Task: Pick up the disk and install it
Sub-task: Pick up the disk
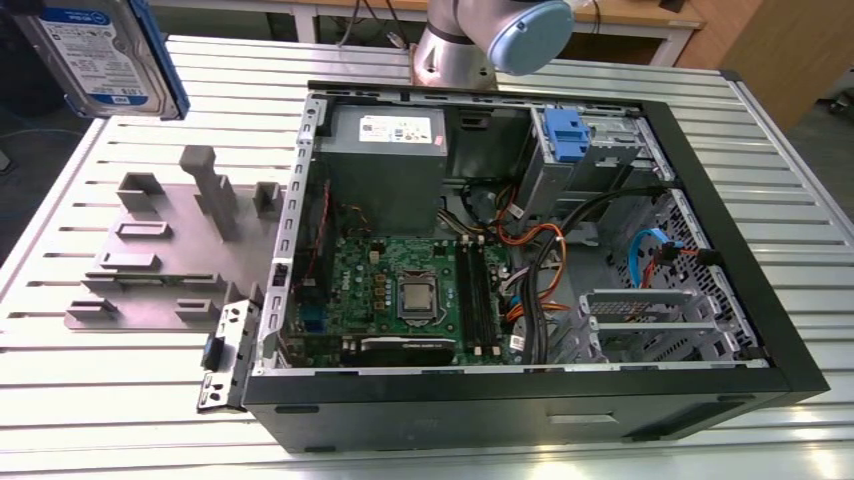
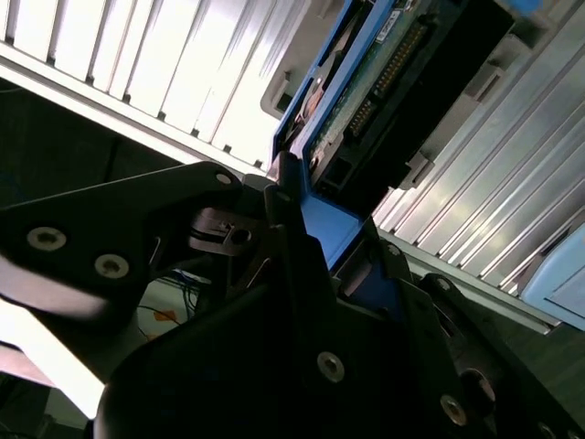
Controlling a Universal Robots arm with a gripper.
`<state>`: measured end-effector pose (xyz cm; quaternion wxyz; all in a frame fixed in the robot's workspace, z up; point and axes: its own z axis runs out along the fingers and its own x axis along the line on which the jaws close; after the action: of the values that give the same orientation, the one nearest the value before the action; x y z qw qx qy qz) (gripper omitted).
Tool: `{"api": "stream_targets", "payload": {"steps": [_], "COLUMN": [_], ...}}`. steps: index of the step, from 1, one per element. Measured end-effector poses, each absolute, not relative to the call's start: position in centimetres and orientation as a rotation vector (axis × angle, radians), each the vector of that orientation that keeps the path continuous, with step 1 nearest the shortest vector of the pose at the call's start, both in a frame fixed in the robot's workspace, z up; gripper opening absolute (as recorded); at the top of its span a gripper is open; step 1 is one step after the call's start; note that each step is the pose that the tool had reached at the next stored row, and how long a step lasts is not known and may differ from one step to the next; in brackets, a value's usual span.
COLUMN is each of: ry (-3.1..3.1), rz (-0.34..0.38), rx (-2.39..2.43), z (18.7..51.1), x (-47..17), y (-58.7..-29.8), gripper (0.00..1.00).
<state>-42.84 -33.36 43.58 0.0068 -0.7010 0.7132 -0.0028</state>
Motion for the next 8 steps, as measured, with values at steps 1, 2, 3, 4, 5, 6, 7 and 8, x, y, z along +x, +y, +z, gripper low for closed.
{"api": "stream_targets", "payload": {"steps": [1, 2, 3, 4, 5, 6, 7, 8], "ry": [2.224, 2.218, 2.215, 2.214, 2.213, 2.212, 2.211, 2.210], "rz": [-0.009, -0.009, -0.008, -0.008, -0.008, -0.008, -0.008, -0.008], "rx": [-2.199, -2.206, -2.208, -2.209, -2.210, -2.211, -2.212, -2.213], "z": [43.58, 43.58, 43.58, 43.58, 43.58, 43.58, 43.58, 43.58], "x": [-42.84, -42.84, -42.84, -42.84, -42.84, -42.84, -42.84, -42.84], "y": [-33.37, -33.39, -33.39, -33.39, -33.39, -33.39, -33.39, -33.39], "gripper": [0.36, 0.36, 0.36, 0.36, 0.36, 0.36, 0.36, 0.36]}}
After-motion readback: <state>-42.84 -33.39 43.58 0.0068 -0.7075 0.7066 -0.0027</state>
